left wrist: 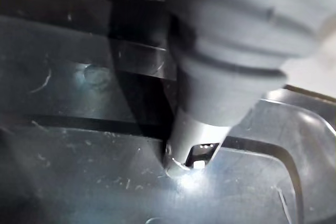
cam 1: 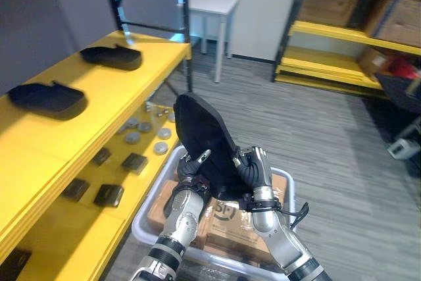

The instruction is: Walk over and take plastic housings, then place them on the shelf

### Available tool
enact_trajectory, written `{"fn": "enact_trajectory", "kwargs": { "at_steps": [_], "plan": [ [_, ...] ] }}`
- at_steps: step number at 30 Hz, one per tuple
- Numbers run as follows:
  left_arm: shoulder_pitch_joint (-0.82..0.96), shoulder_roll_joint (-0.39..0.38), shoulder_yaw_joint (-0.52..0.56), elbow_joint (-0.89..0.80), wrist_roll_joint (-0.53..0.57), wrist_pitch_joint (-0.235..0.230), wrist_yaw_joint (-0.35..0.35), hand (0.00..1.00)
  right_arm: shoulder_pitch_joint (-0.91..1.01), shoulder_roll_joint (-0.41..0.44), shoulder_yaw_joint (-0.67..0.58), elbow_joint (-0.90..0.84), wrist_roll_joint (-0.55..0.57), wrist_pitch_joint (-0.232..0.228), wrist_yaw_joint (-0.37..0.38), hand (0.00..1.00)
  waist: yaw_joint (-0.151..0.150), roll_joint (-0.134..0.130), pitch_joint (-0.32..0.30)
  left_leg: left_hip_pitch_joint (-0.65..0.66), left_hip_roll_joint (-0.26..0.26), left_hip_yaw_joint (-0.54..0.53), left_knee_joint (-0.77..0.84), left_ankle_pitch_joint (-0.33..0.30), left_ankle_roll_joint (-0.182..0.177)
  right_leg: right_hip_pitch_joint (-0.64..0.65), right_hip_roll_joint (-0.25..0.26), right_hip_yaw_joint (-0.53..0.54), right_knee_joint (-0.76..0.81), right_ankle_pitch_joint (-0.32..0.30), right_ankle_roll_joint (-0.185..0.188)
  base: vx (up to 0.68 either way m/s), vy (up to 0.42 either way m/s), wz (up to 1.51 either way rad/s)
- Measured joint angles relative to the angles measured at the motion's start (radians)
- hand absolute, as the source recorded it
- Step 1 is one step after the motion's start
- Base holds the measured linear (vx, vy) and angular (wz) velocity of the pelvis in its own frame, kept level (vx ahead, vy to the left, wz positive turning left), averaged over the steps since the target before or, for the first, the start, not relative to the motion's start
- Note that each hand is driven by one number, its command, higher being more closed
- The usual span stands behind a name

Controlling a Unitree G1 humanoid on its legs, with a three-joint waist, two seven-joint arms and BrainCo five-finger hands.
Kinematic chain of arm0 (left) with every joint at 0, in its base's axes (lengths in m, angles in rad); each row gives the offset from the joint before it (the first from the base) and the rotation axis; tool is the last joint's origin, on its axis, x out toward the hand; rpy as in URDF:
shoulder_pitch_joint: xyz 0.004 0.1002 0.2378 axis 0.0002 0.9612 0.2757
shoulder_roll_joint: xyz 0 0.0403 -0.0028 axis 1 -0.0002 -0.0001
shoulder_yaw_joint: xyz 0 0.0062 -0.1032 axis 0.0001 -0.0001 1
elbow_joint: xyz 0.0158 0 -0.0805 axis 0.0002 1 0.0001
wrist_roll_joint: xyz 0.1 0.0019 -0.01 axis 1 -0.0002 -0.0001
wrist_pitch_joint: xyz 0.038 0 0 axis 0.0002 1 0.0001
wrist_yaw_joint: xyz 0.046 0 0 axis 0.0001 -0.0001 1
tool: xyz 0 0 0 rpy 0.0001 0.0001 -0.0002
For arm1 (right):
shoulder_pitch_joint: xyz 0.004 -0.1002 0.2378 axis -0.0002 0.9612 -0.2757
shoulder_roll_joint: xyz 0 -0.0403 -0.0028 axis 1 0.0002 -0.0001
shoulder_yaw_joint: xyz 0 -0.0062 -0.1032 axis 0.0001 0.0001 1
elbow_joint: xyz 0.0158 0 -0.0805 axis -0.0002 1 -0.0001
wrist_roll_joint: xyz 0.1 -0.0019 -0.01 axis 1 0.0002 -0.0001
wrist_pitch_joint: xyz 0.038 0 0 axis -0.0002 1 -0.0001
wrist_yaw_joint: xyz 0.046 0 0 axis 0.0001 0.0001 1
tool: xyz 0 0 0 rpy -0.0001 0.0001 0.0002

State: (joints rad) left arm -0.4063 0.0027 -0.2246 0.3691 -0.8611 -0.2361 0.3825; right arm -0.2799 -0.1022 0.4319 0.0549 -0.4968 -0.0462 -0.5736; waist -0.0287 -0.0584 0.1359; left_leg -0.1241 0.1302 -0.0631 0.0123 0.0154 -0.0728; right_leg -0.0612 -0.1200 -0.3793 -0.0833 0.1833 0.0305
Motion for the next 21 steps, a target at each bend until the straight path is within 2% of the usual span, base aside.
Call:
{"fn": "enact_trajectory", "kwargs": {
  "at_steps": [1, 2, 3, 4, 5, 6, 7, 8, 9, 10, 11, 12, 13, 14, 15, 16, 17, 18, 19, 20, 21],
  "plan": [
    [0.012, -0.006, 0.004, -0.032, 0.002, -0.001, -0.004, 1.00, -0.015, -0.004, -0.003, 0.001, 0.004, -0.019, -0.001, 1.00, -0.003, 0.003, 0.001, -0.026, 0.042, 0.157, -0.010, 0.003, 0.032, 0.017, -0.023, -0.105, 0.000, -0.015, -0.001, -0.05, -0.061, 2.47],
    [0.024, -0.005, 0.011, -0.055, 0.003, -0.001, -0.005, 1.00, -0.025, -0.004, 0.000, 0.003, 0.005, -0.027, 0.000, 1.00, -0.001, 0.005, 0.003, -0.036, 0.065, 0.258, -0.006, 0.003, 0.041, 0.029, -0.035, -0.149, 0.001, -0.023, 0.005, 0.00, -0.006, 2.37],
    [0.062, -0.004, 0.025, -0.119, 0.023, -0.001, -0.005, 1.00, -0.035, -0.002, 0.005, 0.003, 0.012, -0.048, 0.007, 1.00, 0.006, 0.019, 0.012, -0.039, 0.110, 0.447, 0.006, -0.001, 0.048, 0.067, -0.055, -0.235, 0.002, -0.036, 0.020, 0.06, 0.110, 2.26],
    [0.109, 0.004, 0.036, -0.189, 0.055, -0.001, -0.004, 1.00, -0.032, -0.001, 0.011, -0.003, 0.018, -0.069, 0.014, 1.00, 0.008, 0.034, 0.016, -0.041, 0.137, 0.570, 0.034, -0.002, 0.048, 0.114, -0.076, -0.326, 0.013, -0.055, 0.043, 0.06, 0.106, 2.26],
    [0.135, 0.007, 0.046, -0.225, 0.085, -0.001, -0.004, 1.00, -0.028, -0.001, 0.020, -0.007, 0.020, -0.079, 0.019, 1.00, 0.008, 0.041, 0.014, -0.045, 0.141, 0.605, 0.046, -0.002, 0.047, 0.134, -0.090, -0.369, 0.022, -0.067, 0.056, 0.14, 0.213, 2.18],
    [0.181, 0.020, 0.062, -0.302, 0.154, -0.002, -0.001, 1.00, -0.018, 0.004, 0.032, -0.023, 0.025, -0.096, 0.031, 1.00, 0.020, 0.050, 0.007, -0.056, 0.134, 0.643, 0.062, 0.000, 0.044, 0.160, -0.122, -0.440, 0.042, -0.091, 0.089, 0.09, 0.132, 1.59],
    [0.203, 0.028, 0.073, -0.344, 0.188, -0.002, 0.001, 1.00, -0.014, 0.008, 0.042, -0.034, 0.037, -0.101, 0.037, 1.00, 0.028, 0.052, 0.003, -0.063, 0.122, 0.648, 0.060, 0.003, 0.039, 0.170, -0.139, -0.471, 0.049, -0.102, 0.103, 0.16, 0.243, 1.70],
    [0.237, 0.048, 0.099, -0.421, 0.258, -0.004, 0.004, 1.00, -0.010, 0.031, 0.053, -0.046, 0.051, -0.114, 0.052, 1.00, 0.053, 0.053, 0.000, -0.072, 0.080, 0.640, 0.047, 0.009, 0.031, 0.185, -0.182, -0.517, 0.071, -0.115, 0.120, 0.16, 0.227, 1.45],
    [0.264, 0.066, 0.128, -0.480, 0.318, -0.004, 0.005, 1.00, -0.008, 0.066, 0.060, -0.045, 0.069, -0.122, 0.070, 1.00, 0.069, 0.052, -0.001, -0.082, 0.043, 0.634, 0.053, 0.015, 0.040, 0.195, -0.231, -0.551, 0.126, -0.136, 0.134, 0.28, 0.325, 1.30],
    [0.279, 0.071, 0.142, -0.505, 0.344, -0.004, 0.006, 1.00, -0.006, 0.082, 0.065, -0.043, 0.079, -0.125, 0.079, 1.00, 0.078, 0.054, -0.001, -0.083, 0.029, 0.631, 0.060, 0.017, 0.044, 0.200, -0.260, -0.562, 0.170, -0.147, 0.118, 0.34, 0.326, 1.10],
    [0.314, 0.075, 0.164, -0.548, 0.394, -0.004, 0.008, 1.00, 0.004, 0.106, 0.080, -0.043, 0.106, -0.130, 0.095, 1.00, 0.081, 0.054, -0.002, -0.079, -0.006, 0.598, 0.077, 0.022, 0.052, 0.213, -0.327, -0.567, 0.279, -0.162, 0.076, 0.37, 0.330, 1.01],
    [0.332, 0.078, 0.173, -0.572, 0.431, -0.003, 0.010, 1.00, 0.007, 0.109, 0.087, -0.042, 0.138, -0.131, 0.105, 1.00, 0.082, 0.058, -0.004, -0.067, -0.030, 0.554, 0.095, 0.062, 0.107, 0.218, -0.399, -0.554, 0.430, -0.144, 0.052, 0.30, 0.282, 1.03],
    [0.334, 0.083, 0.174, -0.574, 0.451, -0.003, 0.010, 1.00, 0.007, 0.111, 0.085, -0.039, 0.157, -0.134, 0.113, 1.00, 0.083, 0.049, -0.004, -0.057, -0.043, 0.538, 0.111, 0.070, 0.120, 0.216, -0.438, -0.526, 0.503, -0.122, 0.019, 0.28, 0.264, 1.10],
    [0.334, 0.091, 0.180, -0.576, 0.485, -0.001, 0.012, 1.00, 0.006, 0.112, 0.085, -0.033, 0.189, -0.135, 0.128, 1.00, 0.075, 0.045, -0.005, -0.037, -0.066, 0.495, 0.120, 0.039, 0.125, 0.187, -0.480, -0.422, 0.630, -0.038, -0.097, 0.26, 0.213, 1.10],
    [0.326, 0.112, 0.186, -0.585, 0.503, -0.001, 0.013, 1.00, 0.000, 0.124, 0.083, -0.024, 0.216, -0.138, 0.140, 1.00, 0.065, 0.057, 0.001, -0.031, -0.065, 0.439, 0.119, 0.022, 0.144, 0.095, -0.432, -0.219, 0.768, -0.100, -0.050, 0.27, 0.161, 1.17],
    [0.318, 0.125, 0.187, -0.585, 0.508, 0.000, 0.013, 1.00, 0.000, 0.130, 0.081, -0.023, 0.223, -0.138, 0.145, 1.00, 0.059, 0.056, 0.001, -0.028, -0.066, 0.409, 0.116, 0.018, 0.149, 0.047, -0.382, -0.124, 0.826, -0.186, -0.018, 0.30, 0.073, 1.15],
    [0.313, 0.139, 0.187, -0.585, 0.514, 0.002, 0.013, 1.00, 0.001, 0.138, 0.081, -0.022, 0.239, -0.136, 0.151, 1.00, 0.047, 0.057, 0.002, -0.010, -0.073, 0.363, 0.098, 0.017, 0.150, -0.003, -0.301, -0.033, 0.867, -0.283, -0.008, 0.33, 0.022, 1.24],
    [0.313, 0.146, 0.186, -0.584, 0.534, 0.006, 0.013, 1.00, 0.005, 0.136, 0.077, -0.021, 0.259, -0.135, 0.161, 1.00, 0.038, 0.062, 0.007, 0.030, -0.090, 0.318, 0.075, 0.022, 0.144, -0.031, -0.219, 0.032, 0.834, -0.350, 0.003, 0.40, 0.048, 1.49],
    [0.310, 0.148, 0.178, -0.584, 0.547, 0.008, 0.013, 1.00, 0.015, 0.134, 0.066, -0.024, 0.261, -0.138, 0.169, 0.00, 0.035, 0.062, 0.009, 0.076, -0.114, 0.275, 0.052, 0.019, 0.141, -0.045, -0.164, 0.069, 0.751, -0.384, -0.001, 0.32, 0.043, 1.33],
    [0.305, 0.152, 0.172, -0.584, 0.552, 0.007, 0.013, 1.00, 0.021, 0.134, 0.057, -0.030, 0.261, -0.139, 0.176, 0.00, 0.031, 0.062, 0.008, 0.087, -0.122, 0.251, 0.045, 0.017, 0.138, -0.054, -0.137, 0.096, 0.704, -0.393, 0.003, 0.27, -0.003, 1.40],
    [0.287, 0.165, 0.161, -0.582, 0.558, 0.008, 0.012, 1.00, 0.037, 0.129, 0.042, -0.047, 0.262, -0.143, 0.191, 0.00, 0.019, 0.060, 0.007, 0.092, -0.132, 0.197, 0.041, 0.012, 0.130, -0.096, -0.086, 0.152, 0.602, -0.391, 0.006, 0.24, -0.089, 1.41]
  ]
}}
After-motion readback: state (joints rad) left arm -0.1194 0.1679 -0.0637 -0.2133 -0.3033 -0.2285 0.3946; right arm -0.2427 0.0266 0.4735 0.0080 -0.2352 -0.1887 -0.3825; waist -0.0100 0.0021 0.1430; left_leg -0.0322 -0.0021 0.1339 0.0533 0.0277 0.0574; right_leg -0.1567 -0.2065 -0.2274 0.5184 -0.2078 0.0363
